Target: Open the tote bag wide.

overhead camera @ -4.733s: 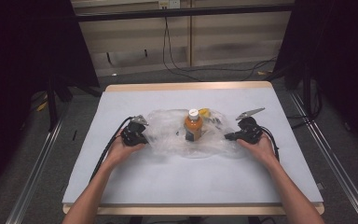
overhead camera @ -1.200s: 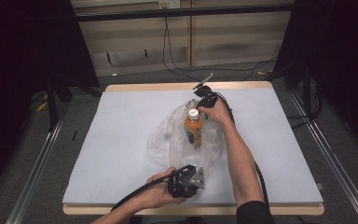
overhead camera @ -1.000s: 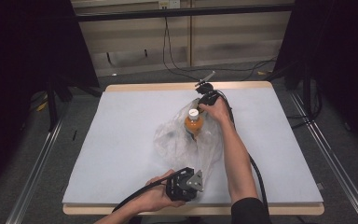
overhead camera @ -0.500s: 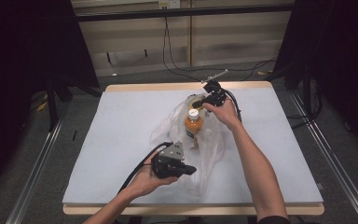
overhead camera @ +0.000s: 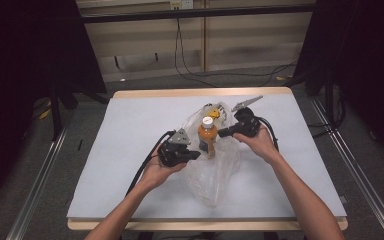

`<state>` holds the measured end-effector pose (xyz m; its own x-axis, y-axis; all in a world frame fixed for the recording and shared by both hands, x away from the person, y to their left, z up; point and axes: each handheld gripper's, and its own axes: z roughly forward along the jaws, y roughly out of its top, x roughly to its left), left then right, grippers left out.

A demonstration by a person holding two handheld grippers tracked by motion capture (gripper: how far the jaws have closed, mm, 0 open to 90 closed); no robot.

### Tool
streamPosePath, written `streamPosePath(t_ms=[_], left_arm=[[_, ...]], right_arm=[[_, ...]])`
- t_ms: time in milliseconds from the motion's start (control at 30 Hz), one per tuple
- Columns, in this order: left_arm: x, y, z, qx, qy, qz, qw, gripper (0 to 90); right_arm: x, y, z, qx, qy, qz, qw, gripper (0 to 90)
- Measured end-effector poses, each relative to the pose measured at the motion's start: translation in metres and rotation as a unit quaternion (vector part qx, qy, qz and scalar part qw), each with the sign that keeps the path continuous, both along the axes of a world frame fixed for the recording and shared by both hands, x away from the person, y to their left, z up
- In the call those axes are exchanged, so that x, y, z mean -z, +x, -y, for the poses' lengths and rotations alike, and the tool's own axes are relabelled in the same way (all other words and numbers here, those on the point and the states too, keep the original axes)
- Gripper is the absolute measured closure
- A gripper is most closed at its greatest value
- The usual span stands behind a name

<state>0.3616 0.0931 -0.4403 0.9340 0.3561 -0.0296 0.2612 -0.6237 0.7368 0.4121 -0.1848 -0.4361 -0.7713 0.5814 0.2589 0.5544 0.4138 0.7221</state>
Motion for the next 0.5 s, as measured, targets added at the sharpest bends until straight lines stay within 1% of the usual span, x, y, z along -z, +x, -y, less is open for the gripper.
streamPosePath(t_ms=[67,100,133,167,200,233,267,300,333,367,400,433,467,500], left_arm=[[0.012,0.012,-0.006,-0.022,0.014,-0.006,0.9996,90.0],[0.017,0.018,-0.011,-0.031,0.017,-0.008,0.9993,90.0],[0.025,0.023,-0.016,-0.048,0.015,-0.015,0.9986,90.0],[0.028,0.025,-0.019,-0.054,0.021,-0.019,0.9981,90.0],[0.033,0.028,-0.022,-0.062,0.023,-0.019,0.9976,90.0],[0.036,0.03,-0.026,-0.066,0.033,-0.019,0.9971,90.0],[0.039,0.032,-0.03,-0.07,0.025,-0.025,0.9969,90.0],[0.039,0.033,-0.034,-0.075,0.024,-0.025,0.9966,90.0],[0.039,0.035,-0.038,-0.081,0.029,-0.023,0.996,90.0],[0.039,0.036,-0.042,-0.089,0.024,-0.023,0.9955,90.0],[0.04,0.037,-0.047,-0.091,0.019,-0.029,0.9953,90.0],[0.041,0.038,-0.052,-0.092,0.015,-0.033,0.9951,90.0],[0.041,0.038,-0.056,-0.092,0.015,-0.032,0.9951,90.0],[0.04,0.039,-0.059,-0.094,0.017,-0.033,0.9949,90.0]], right_arm=[[0.009,-0.01,0.002,-0.005,-0.009,0.001,0.9999,90.0],[0.014,-0.013,0.004,-0.005,-0.016,0.002,0.9999,90.0],[0.02,-0.016,0.006,-0.002,-0.022,0.001,0.9998,90.0],[0.027,-0.018,0.01,0.001,-0.029,-0.001,0.9996,90.0],[0.031,-0.019,0.013,0.003,-0.03,-0.003,0.9995,90.0],[0.037,-0.021,0.017,0.007,-0.031,-0.004,0.9995,90.0],[0.042,-0.022,0.02,0.009,-0.037,-0.009,0.9992,90.0],[0.047,-0.023,0.022,0.011,-0.048,-0.013,0.9987,90.0],[0.048,-0.025,0.026,0.015,-0.041,-0.01,0.999,90.0],[0.049,-0.026,0.029,0.019,-0.041,-0.009,0.9989,90.0],[0.048,-0.028,0.032,0.021,-0.049,-0.005,0.9985,90.0],[0.047,-0.029,0.035,0.028,-0.053,-0.002,0.9982,90.0],[0.048,-0.03,0.04,0.032,-0.051,-0.003,0.9982,90.0],[0.048,-0.032,0.044,0.038,-0.055,0.001,0.9978,90.0]])
